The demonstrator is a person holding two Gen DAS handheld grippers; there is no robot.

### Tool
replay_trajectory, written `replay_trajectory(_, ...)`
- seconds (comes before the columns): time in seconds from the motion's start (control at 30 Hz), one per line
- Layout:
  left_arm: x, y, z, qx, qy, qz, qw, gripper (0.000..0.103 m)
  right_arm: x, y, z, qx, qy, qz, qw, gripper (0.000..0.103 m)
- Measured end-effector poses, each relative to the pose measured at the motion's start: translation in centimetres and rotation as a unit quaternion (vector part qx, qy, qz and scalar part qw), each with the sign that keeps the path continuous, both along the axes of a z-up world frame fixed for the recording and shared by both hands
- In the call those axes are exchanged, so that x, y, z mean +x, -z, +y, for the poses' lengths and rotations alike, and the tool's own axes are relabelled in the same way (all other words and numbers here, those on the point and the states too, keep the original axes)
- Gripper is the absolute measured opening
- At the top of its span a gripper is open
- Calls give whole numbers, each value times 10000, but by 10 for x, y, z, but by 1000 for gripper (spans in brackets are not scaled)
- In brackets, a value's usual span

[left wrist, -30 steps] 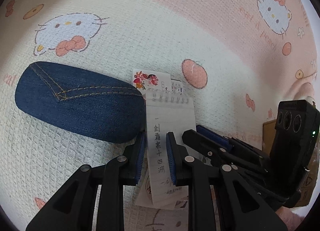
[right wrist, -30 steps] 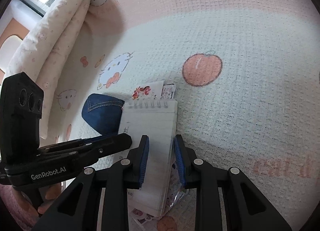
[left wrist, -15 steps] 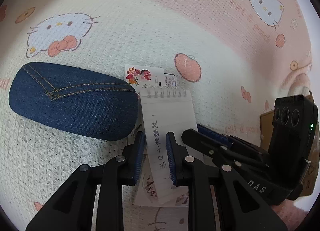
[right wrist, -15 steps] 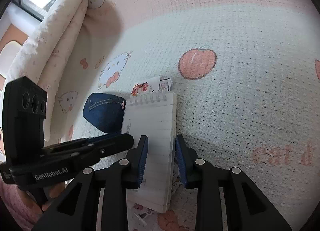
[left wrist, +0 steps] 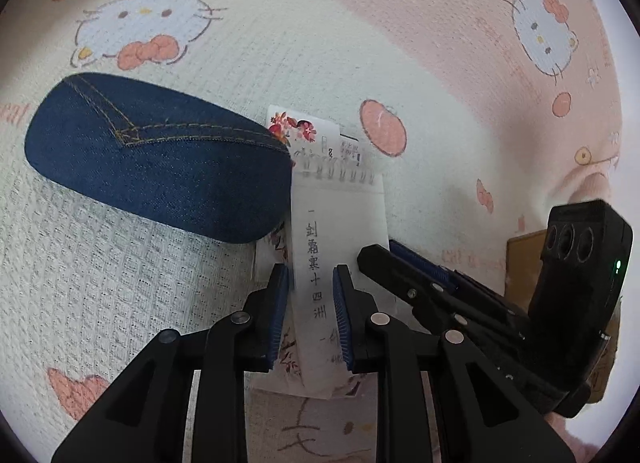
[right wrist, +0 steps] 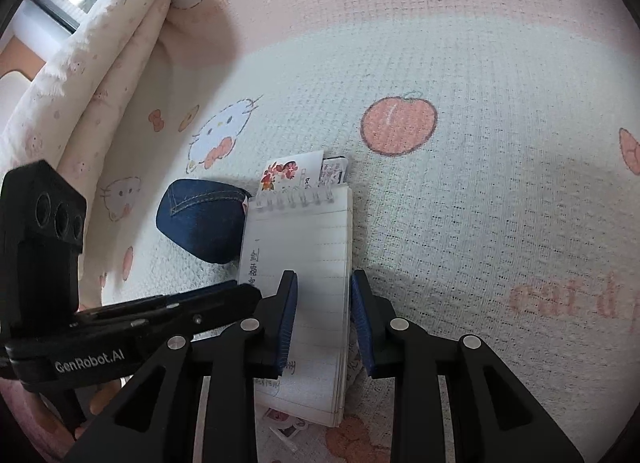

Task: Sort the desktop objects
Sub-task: 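Raise the white spiral notepad higher with both grippers, then carry the notepad with both grippers over the cardboard box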

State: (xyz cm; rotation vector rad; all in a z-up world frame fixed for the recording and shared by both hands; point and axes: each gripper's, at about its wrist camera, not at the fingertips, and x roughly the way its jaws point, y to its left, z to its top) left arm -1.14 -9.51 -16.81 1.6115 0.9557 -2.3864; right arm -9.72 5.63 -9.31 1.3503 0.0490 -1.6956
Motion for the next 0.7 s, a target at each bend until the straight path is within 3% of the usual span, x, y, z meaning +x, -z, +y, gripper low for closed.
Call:
replay_trajectory(0.13,-2,0,9,-331,99,-8,9994,24,0,0,0,15,19,3,10000,24)
replay_trajectory(0.37,-3,-16,12,-354,45,126,9993,24,1,-14,8,-46,183,31,9998,21)
replay_trajectory(0.5,-2,-40,13,-318,46,449,9985,24,4,-40,15,-98,236,264,9993,21)
replay_trajectory(0.7,1,-91,25,-568,191,1123,9919,24,8,-88,25,-87,310,681,9972,21)
